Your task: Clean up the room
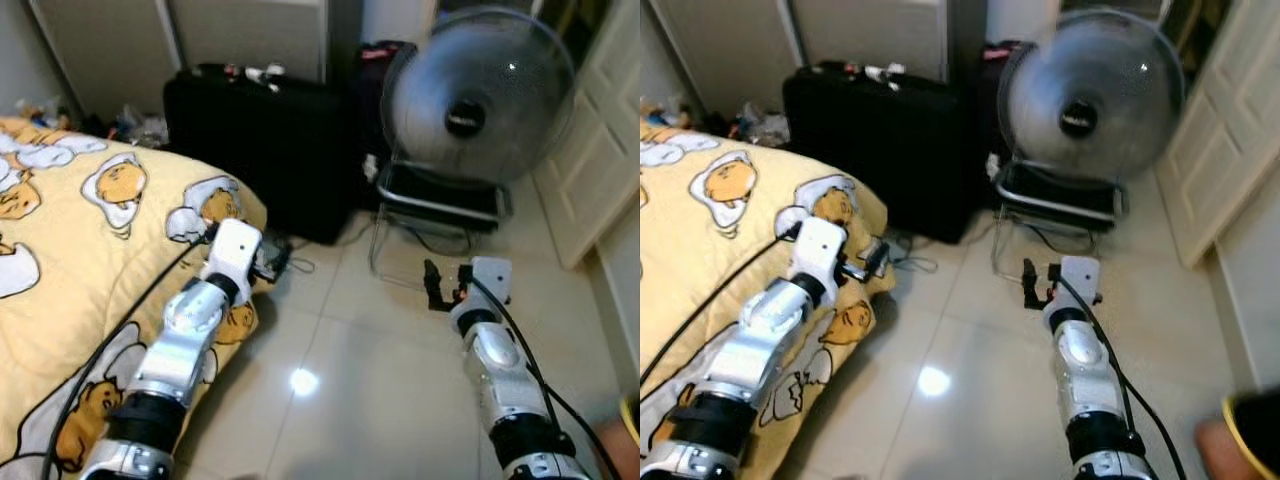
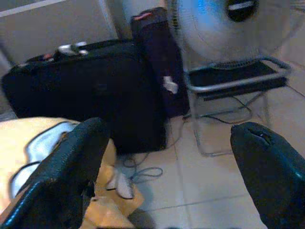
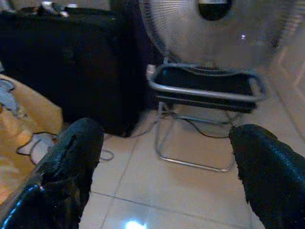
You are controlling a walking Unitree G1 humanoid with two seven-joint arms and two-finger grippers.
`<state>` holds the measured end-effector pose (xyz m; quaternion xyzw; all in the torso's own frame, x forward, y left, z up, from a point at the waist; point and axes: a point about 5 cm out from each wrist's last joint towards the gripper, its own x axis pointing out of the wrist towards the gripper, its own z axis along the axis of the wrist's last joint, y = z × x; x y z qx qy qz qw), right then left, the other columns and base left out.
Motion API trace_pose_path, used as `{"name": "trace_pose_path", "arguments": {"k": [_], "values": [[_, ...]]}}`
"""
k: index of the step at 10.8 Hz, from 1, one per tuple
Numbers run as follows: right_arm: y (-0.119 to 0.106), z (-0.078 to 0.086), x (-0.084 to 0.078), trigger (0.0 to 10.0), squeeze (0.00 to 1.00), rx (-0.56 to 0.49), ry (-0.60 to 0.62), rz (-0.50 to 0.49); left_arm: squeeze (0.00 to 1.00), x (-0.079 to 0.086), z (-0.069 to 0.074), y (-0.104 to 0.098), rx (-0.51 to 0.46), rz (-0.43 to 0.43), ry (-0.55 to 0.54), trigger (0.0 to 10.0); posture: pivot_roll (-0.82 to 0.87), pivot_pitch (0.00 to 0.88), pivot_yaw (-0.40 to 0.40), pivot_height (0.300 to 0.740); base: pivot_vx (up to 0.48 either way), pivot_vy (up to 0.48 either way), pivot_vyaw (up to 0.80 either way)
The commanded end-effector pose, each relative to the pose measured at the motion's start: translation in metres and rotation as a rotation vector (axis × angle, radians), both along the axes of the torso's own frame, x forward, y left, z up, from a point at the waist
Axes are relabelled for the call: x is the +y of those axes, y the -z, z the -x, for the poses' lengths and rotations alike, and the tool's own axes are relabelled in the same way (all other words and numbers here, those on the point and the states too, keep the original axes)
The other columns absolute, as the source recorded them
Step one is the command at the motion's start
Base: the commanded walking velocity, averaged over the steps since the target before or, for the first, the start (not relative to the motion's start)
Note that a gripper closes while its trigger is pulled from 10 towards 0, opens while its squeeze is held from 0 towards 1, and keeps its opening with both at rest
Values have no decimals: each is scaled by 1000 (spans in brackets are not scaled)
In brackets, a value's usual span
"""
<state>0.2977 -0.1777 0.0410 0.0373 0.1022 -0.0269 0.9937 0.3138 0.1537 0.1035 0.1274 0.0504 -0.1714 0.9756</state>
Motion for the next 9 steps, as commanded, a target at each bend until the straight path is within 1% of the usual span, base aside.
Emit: {"name": "trace_pose_path", "arguments": {"k": [1, 5, 8, 9], "values": [[-1, -2, 9, 10000, 0, 2, -22, -7, 0, 8, -1, -1, 4, -12, -24, 10000, -61, 0, 1, 740, 371, 0, 0], [-1, -4, 12, 10000, 0, 8, -28, -8, 0, 8, -3, -3, 2, -16, -24, 10000, -54, 0, 0, 740, 371, 0, 0], [1, -3, 11, 10000, 0, 21, -22, -12, 0, 7, -3, -3, 4, -19, -19, 10000, -56, 0, -3, 740, 371, 0, -792], [0, -3, 8, 10000, 0, 17, -16, 4, 0, 5, -3, -3, 5, -17, -19, 10000, -59, 0, -3, 740, 375, 0, 0]]}}
